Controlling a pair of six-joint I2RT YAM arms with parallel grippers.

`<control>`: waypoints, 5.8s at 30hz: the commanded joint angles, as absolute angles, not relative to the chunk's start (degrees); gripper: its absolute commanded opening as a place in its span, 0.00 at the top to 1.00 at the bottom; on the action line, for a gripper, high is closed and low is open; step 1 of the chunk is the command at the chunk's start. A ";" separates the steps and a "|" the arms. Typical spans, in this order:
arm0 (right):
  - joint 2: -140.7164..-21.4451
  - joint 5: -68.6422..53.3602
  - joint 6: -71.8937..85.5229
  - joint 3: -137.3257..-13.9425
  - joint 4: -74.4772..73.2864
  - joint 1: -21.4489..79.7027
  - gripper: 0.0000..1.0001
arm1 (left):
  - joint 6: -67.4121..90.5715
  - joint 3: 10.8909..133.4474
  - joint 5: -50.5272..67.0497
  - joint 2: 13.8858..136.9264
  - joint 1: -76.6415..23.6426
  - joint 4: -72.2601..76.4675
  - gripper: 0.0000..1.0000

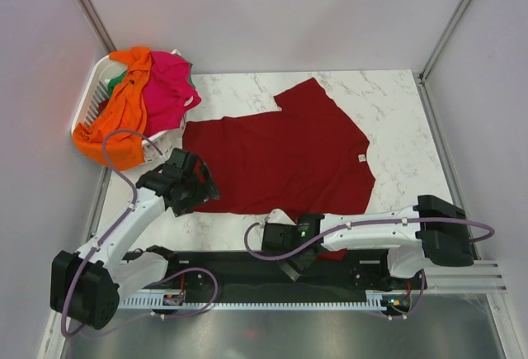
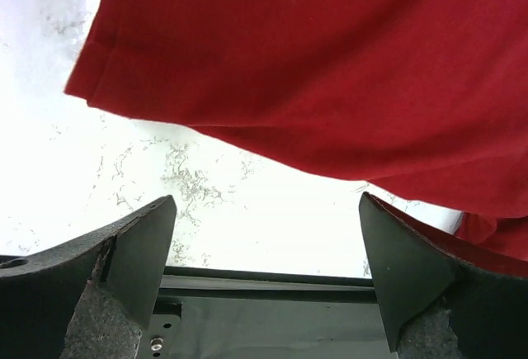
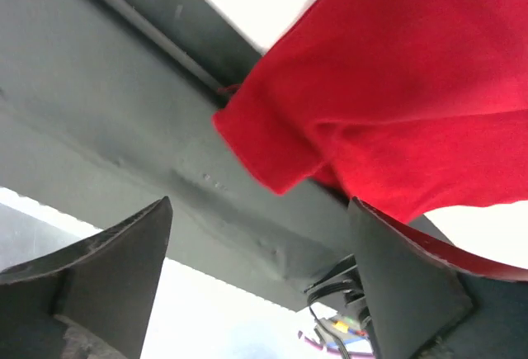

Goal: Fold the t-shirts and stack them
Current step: Flatten the tshirt out

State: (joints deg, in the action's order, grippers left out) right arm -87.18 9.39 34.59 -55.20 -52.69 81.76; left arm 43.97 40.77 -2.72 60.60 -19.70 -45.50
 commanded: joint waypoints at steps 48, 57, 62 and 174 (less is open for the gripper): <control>-154.68 -10.81 31.11 -135.70 -32.25 -5.27 0.18 | 24.79 97.47 -11.17 118.47 -13.45 -34.37 0.07; -158.82 -22.99 32.26 -141.41 -25.77 -6.94 0.11 | 23.99 101.25 -10.11 119.10 -15.20 -34.98 0.07; -152.25 -27.86 28.66 -139.93 -25.31 -4.76 0.04 | 24.61 97.39 -12.30 112.00 -17.40 -36.47 0.07; -54.04 -0.35 52.29 -29.81 -53.63 45.69 0.20 | 37.53 56.43 -13.53 95.54 -16.35 -17.05 0.98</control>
State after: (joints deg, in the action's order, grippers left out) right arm -54.22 -2.07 47.44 -32.40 -52.62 43.09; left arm 37.45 55.68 -12.36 96.66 -16.40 -19.55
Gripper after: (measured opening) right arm 0.815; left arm 0.040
